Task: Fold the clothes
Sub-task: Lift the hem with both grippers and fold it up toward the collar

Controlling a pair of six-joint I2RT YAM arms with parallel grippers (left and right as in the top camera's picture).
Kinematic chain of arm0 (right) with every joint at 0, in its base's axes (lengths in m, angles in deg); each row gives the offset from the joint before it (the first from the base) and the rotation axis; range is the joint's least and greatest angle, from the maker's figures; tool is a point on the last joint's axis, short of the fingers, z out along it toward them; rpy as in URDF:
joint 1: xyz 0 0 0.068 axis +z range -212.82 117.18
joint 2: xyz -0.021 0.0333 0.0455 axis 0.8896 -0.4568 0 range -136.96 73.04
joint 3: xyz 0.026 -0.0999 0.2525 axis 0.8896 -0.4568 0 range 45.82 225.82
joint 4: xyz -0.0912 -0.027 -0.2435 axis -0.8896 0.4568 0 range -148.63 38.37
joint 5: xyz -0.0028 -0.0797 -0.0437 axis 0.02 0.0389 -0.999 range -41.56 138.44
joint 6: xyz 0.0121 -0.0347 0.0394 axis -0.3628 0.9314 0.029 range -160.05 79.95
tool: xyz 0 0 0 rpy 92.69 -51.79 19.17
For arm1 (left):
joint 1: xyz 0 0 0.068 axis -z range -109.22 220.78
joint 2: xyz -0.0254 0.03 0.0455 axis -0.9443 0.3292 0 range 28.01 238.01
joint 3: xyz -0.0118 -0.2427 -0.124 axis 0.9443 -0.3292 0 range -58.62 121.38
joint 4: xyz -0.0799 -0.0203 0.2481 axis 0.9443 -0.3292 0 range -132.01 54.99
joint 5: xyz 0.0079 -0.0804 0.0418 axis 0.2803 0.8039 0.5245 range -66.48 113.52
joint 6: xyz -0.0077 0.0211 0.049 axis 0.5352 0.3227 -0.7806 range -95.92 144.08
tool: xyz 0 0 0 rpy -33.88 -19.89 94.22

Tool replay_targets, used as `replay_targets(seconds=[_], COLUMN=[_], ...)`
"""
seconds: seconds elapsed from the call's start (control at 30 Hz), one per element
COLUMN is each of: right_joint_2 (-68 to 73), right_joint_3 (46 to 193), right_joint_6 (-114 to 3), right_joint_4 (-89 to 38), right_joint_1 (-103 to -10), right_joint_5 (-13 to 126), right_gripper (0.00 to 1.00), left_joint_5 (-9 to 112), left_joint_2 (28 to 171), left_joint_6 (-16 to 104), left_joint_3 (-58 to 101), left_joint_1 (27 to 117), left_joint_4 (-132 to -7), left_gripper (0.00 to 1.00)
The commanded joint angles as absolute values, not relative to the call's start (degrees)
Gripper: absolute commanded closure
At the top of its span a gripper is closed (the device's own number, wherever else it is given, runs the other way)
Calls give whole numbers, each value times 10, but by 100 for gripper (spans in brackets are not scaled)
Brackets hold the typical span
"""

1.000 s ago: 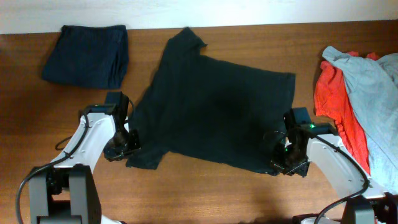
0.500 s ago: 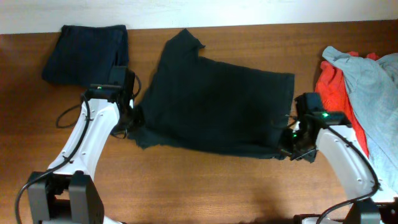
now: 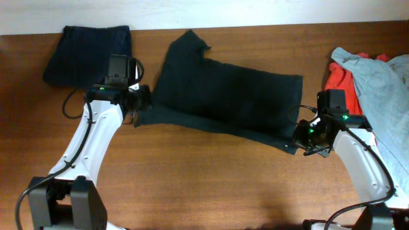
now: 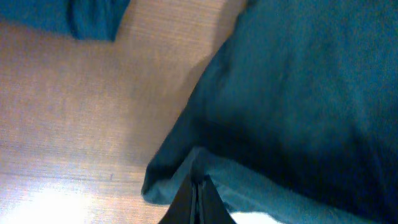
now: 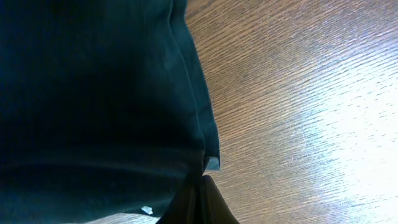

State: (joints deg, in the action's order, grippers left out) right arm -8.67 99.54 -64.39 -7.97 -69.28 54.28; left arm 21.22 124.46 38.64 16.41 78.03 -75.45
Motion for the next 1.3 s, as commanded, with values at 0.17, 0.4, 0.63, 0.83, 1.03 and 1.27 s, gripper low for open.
replay_targets(seconds=[0.17,0.4,0.63,0.83,1.03,1.27], right_joint_2=[-88,-97,-130,-145,-159,-177], right_joint_3=[1009,1008,1008,1008,1008,1008], right_joint_6=[-643,-643,-643,-643,-643,-642], right_joint_4=[-97,-112,-152,-197,-236,-265], right_joint_1=[-697,-696,-696,-696,-696,-696], right_joint_5=[528,507,502,490,488,487], right_gripper=[96,96,96,96,96,96], left_joint_5=[222,216,216,216,216,216], left_joint_2=[1239,1256,1313,1335,1344,1377], left_joint_6=[318,306,271,257,253,237], left_joint_3=[176,176,176,176,176,176], left_joint_1=[828,836,841,842,842,842], left_joint_4=[-671,-647,-593,-541,-510,-482], left_gripper=[100,100,100,100,100,100])
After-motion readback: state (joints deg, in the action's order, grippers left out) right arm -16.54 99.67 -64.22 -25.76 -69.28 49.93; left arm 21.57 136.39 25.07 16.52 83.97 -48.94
